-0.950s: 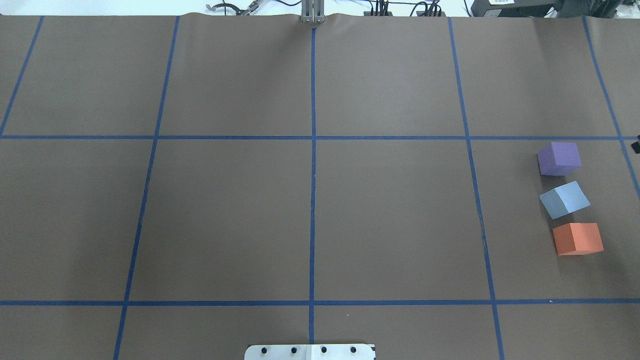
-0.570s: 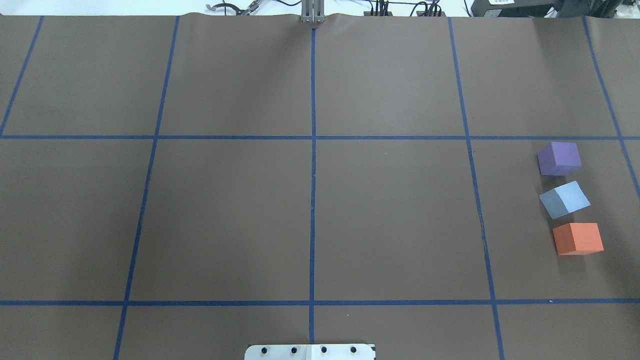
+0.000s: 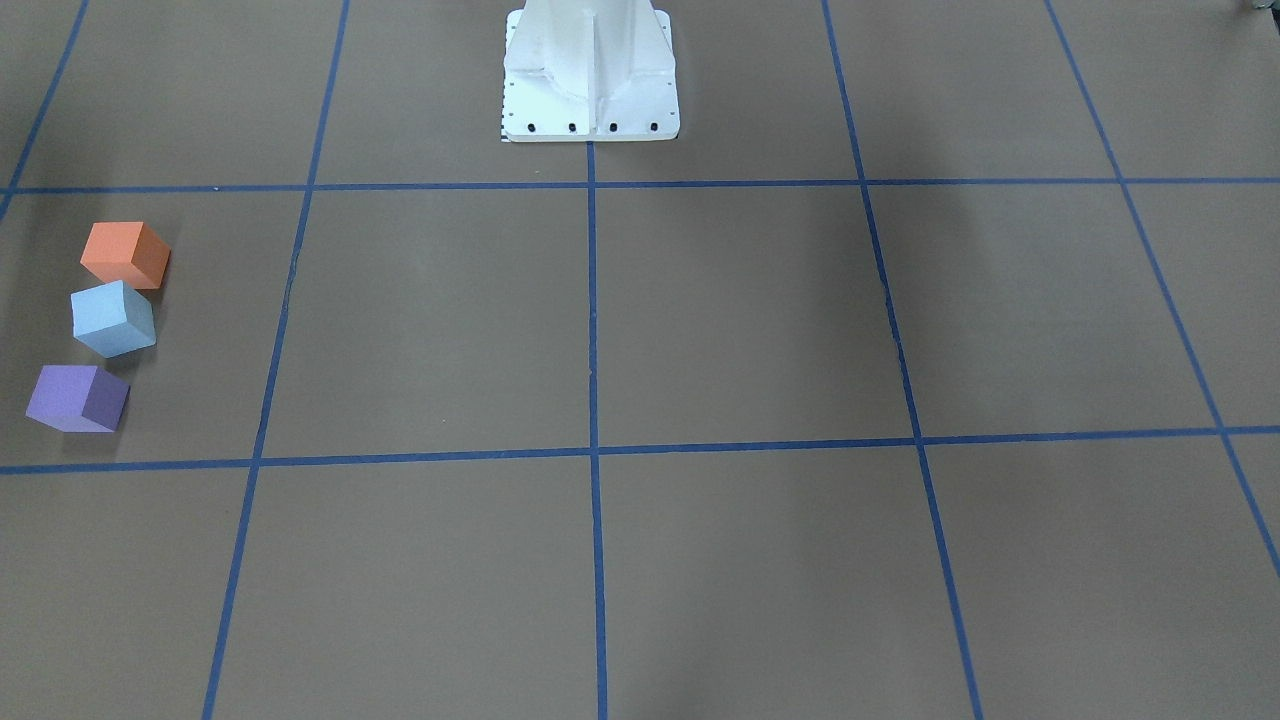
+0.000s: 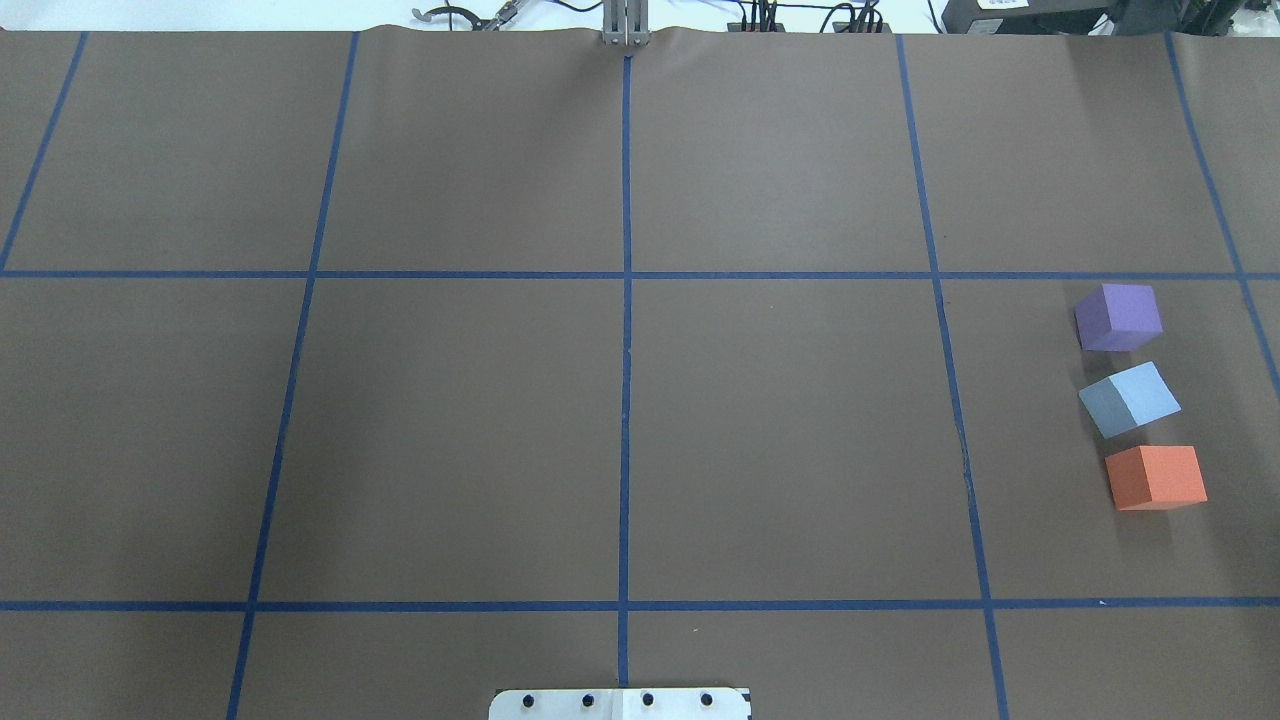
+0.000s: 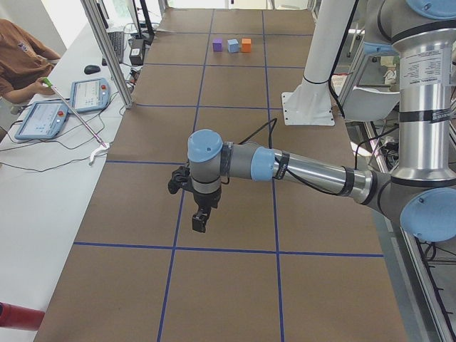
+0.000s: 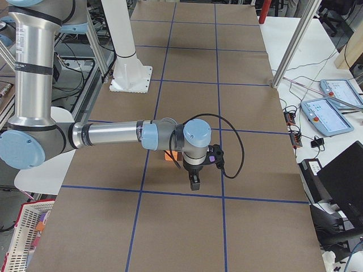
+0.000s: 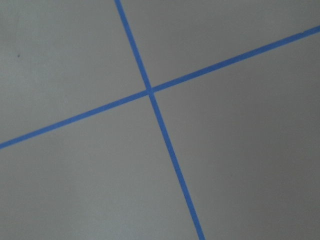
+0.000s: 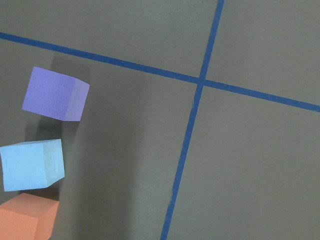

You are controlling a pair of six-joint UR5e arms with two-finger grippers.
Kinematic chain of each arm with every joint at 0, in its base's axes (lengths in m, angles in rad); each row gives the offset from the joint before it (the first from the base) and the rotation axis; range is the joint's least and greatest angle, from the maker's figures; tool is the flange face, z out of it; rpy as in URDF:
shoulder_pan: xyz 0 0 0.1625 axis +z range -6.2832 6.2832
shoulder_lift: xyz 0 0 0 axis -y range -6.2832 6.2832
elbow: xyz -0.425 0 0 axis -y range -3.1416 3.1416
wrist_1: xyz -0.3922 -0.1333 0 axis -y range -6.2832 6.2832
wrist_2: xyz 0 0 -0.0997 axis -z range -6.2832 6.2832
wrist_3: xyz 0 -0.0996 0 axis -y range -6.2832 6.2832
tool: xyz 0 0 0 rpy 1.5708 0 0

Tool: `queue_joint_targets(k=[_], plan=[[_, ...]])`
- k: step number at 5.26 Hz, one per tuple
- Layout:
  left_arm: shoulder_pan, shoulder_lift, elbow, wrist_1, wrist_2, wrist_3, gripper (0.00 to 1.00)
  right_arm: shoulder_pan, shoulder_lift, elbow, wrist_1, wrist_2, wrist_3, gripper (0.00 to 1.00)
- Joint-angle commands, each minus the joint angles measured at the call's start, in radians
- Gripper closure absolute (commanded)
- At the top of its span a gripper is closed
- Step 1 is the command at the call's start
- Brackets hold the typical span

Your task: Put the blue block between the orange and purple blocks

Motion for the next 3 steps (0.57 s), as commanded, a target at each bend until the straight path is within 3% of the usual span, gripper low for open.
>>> queue_joint_targets(k=[1, 3], plan=[[-0.006, -0.013, 0.121, -0.027, 0.002, -0.002, 0.00, 0.001, -0.009, -0.034, -0.001, 0.002, 0.027, 0.00], [-0.006, 0.002, 0.085, -0.042, -0.029, -0.104, 0.00, -0.001, -0.006, -0.046, 0.001, 0.004, 0.035, 0.00]])
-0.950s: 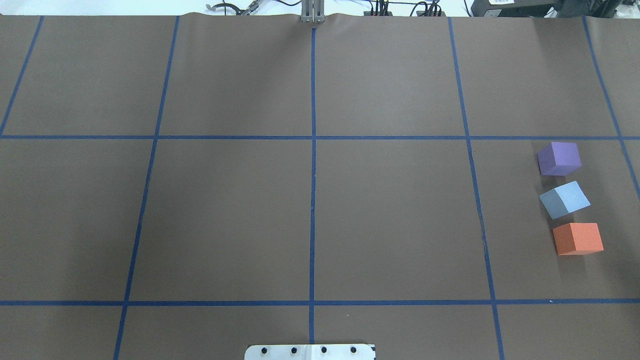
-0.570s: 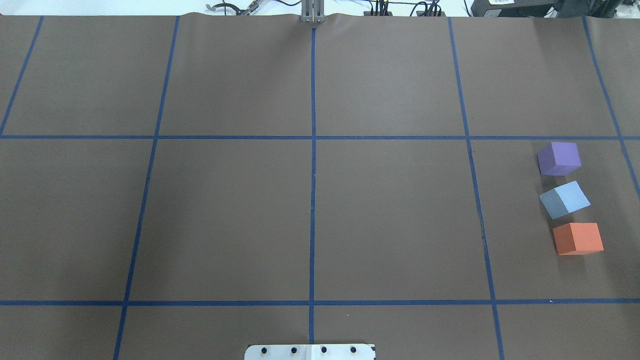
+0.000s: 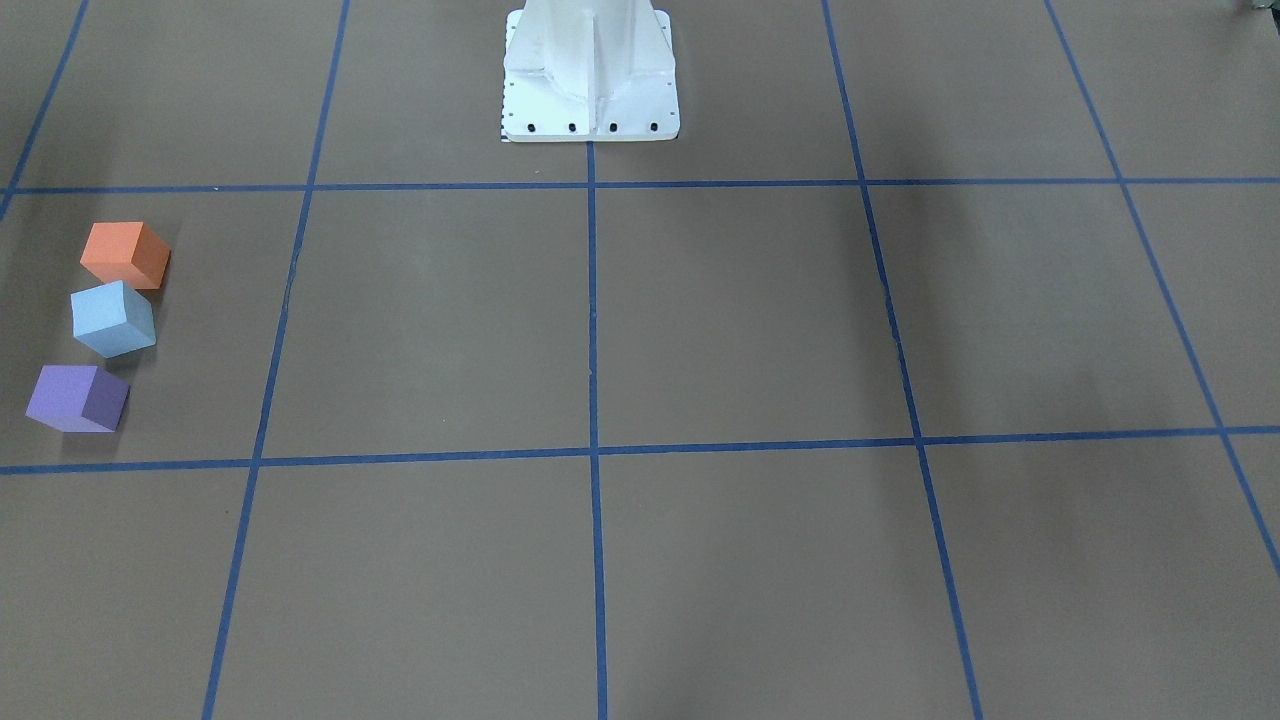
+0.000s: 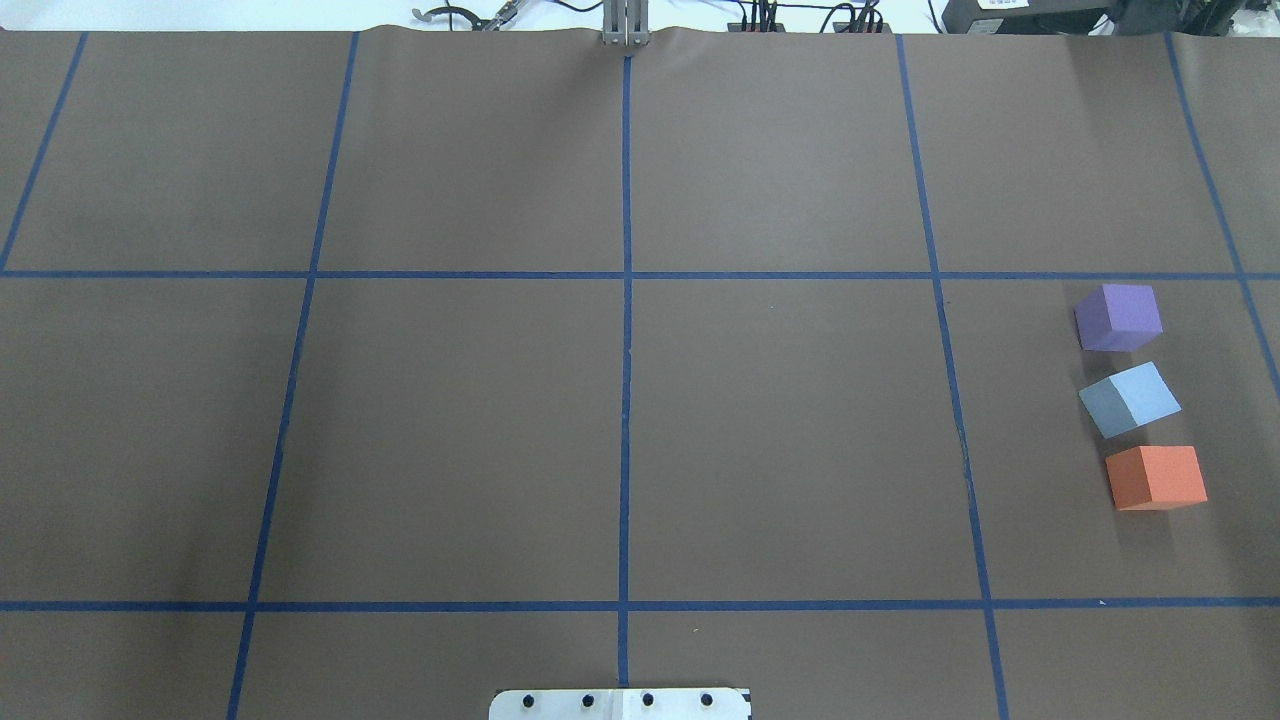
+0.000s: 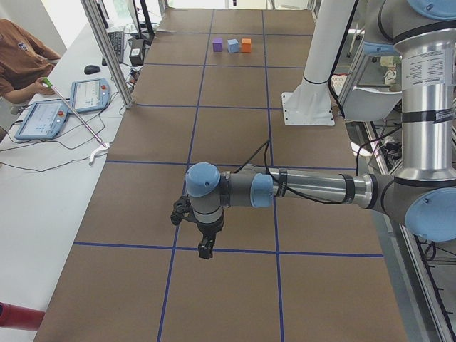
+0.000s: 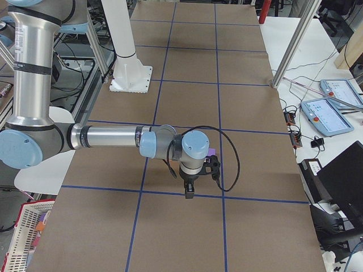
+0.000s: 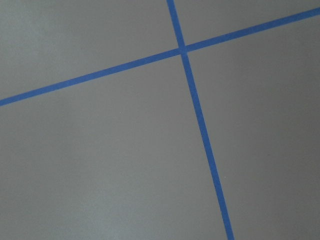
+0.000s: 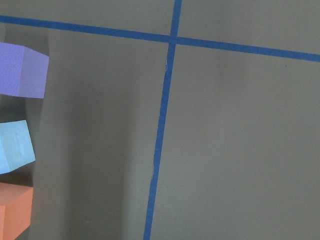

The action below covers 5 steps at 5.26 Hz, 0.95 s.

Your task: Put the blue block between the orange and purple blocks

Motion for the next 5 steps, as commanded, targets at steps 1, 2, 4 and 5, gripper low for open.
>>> queue_joint_targets(k=[1, 2, 4, 5], plan=[[0.001, -0.001, -0.046, 0.006, -0.054, -0.075, 0.00, -0.001, 0.003, -0.004, 0.003, 0.001, 0.064, 0.00], [0.001, -0.001, -0.046, 0.003, -0.055, -0.072, 0.00, -0.001, 0.010, -0.005, 0.003, 0.003, 0.068, 0.00], [0.001, 0.000, -0.056, 0.001, -0.053, -0.071, 0.00, -0.015, 0.015, 0.001, 0.005, 0.045, 0.069, 0.00], [0.001, 0.000, -0.062, 0.001, -0.052, -0.071, 0.00, -0.016, 0.018, -0.004, 0.057, 0.046, 0.069, 0.00]])
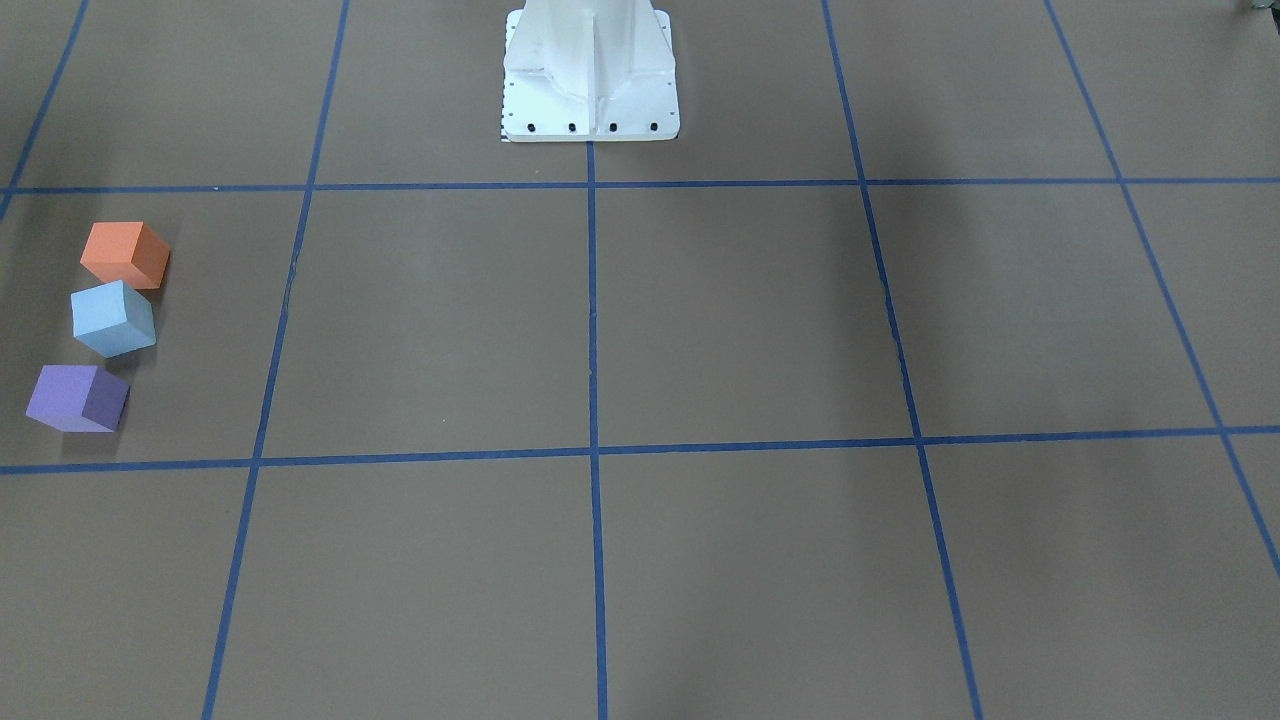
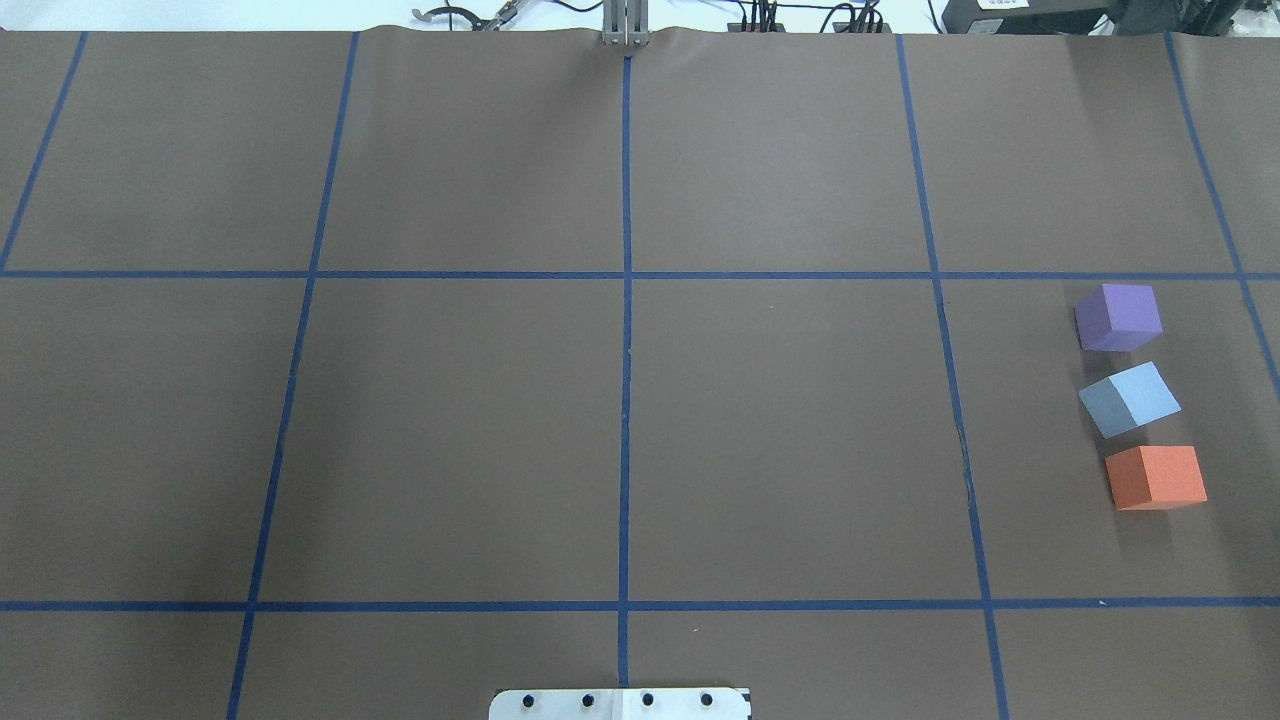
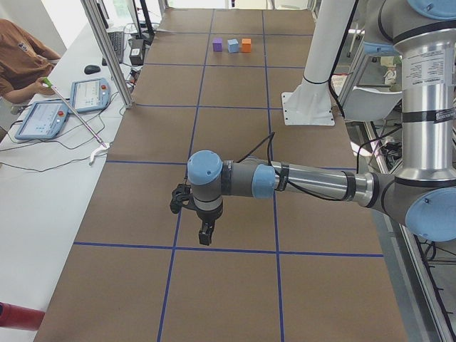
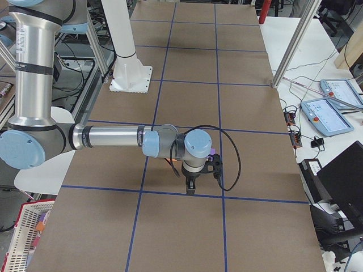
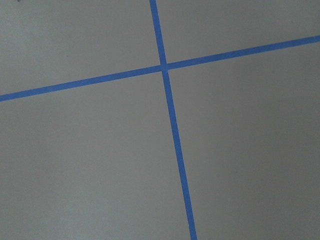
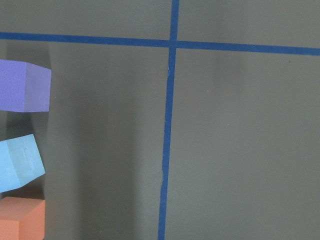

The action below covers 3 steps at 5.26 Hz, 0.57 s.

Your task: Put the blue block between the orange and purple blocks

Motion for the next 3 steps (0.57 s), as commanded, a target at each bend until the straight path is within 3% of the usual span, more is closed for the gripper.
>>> queue_joint_targets(k=[1, 3], plan=[[0.000, 0.000, -0.010, 0.000, 0.001, 0.000, 0.00, -0.003, 0.000, -0.017, 0.114, 0.005, 0.031, 0.00], [0.000, 0.000, -0.005, 0.001, 0.006, 0.000, 0.00, -0.003, 0.004, -0.006, 0.121, 0.002, 0.057, 0.00]])
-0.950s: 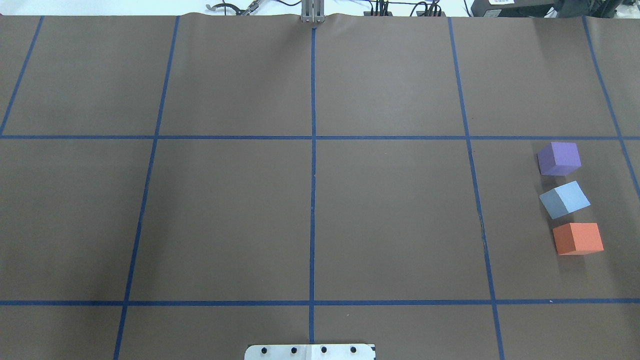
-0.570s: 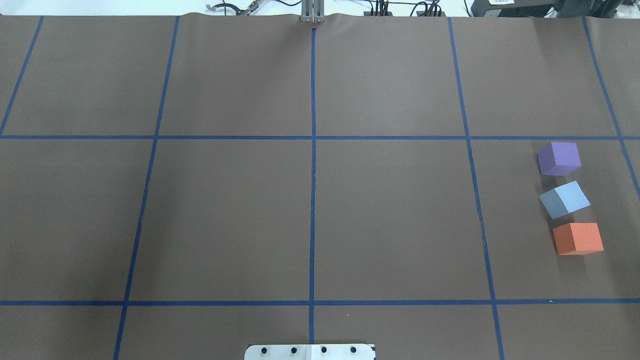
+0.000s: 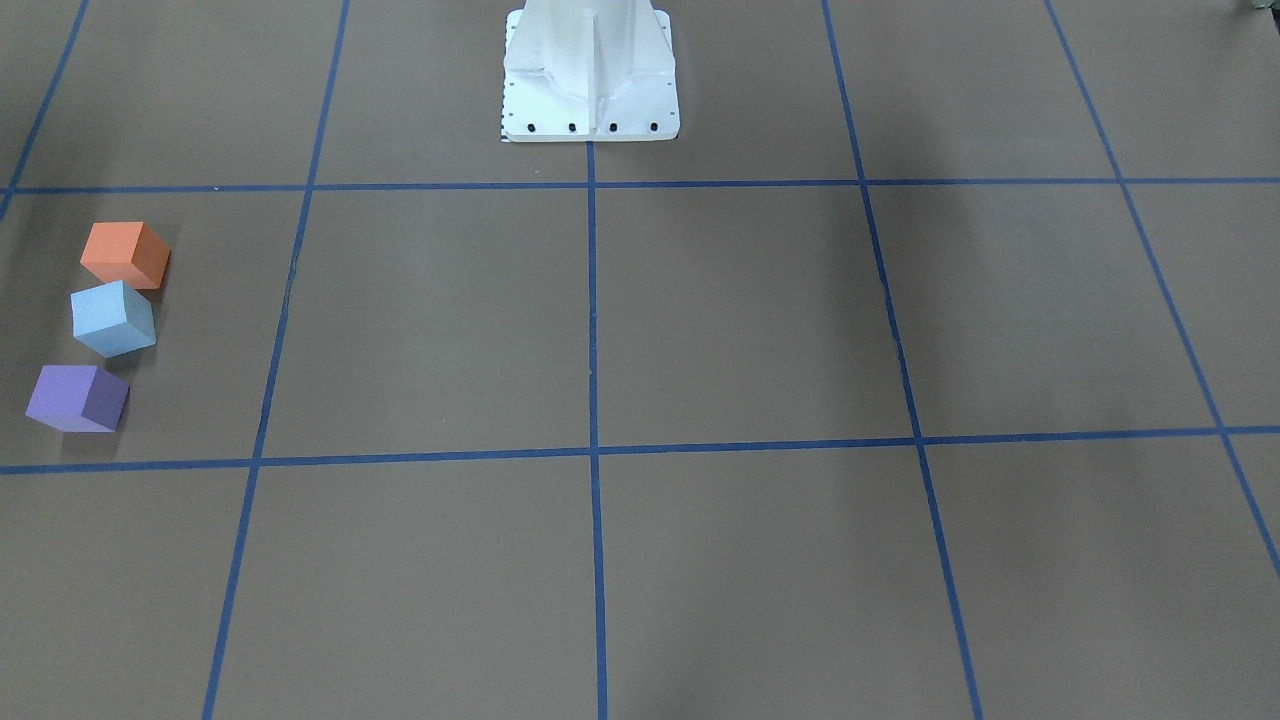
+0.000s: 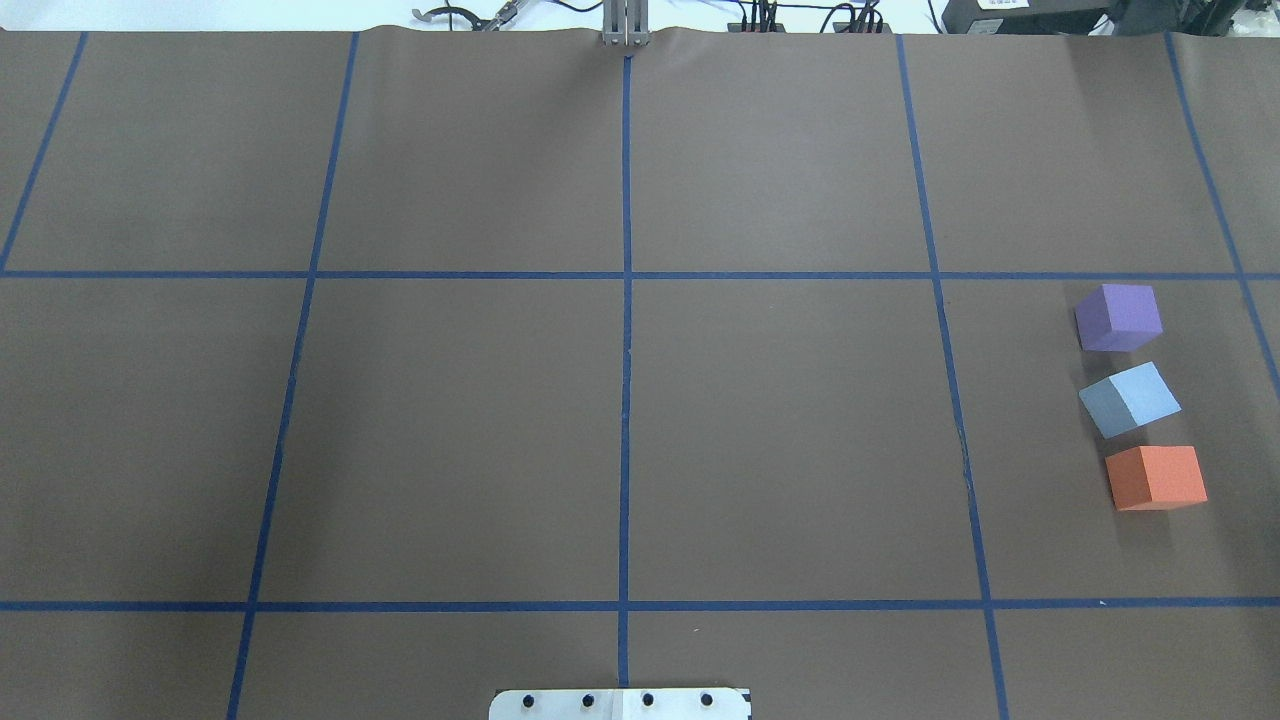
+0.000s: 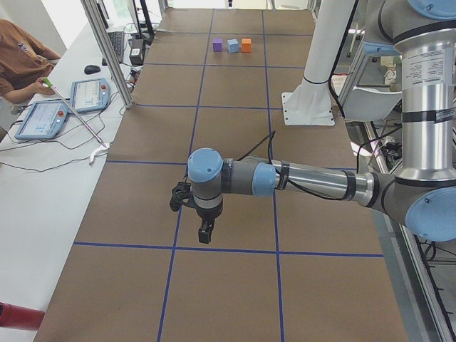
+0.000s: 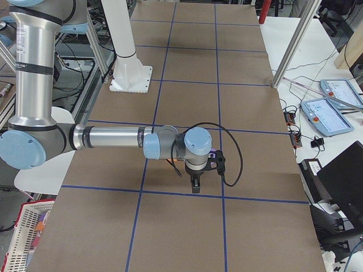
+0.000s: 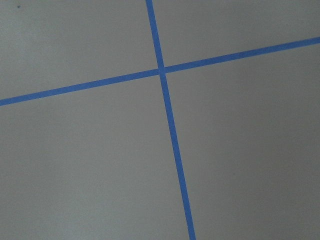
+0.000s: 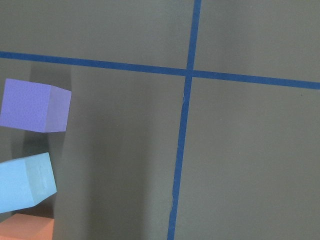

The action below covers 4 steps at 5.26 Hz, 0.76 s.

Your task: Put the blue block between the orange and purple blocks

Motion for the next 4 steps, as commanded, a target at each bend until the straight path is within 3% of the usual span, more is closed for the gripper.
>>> queue_joint_targets(k=[1, 4], plan=[[0.000, 0.000, 0.003, 0.003, -0.003, 0.000, 0.00, 0.000, 0.009, 0.005, 0.006, -0.004, 0.007, 0.00], [0.000, -0.002, 0.009, 0.005, -0.003, 0.000, 0.00, 0.000, 0.009, 0.005, 0.006, -0.002, 0.007, 0.00]])
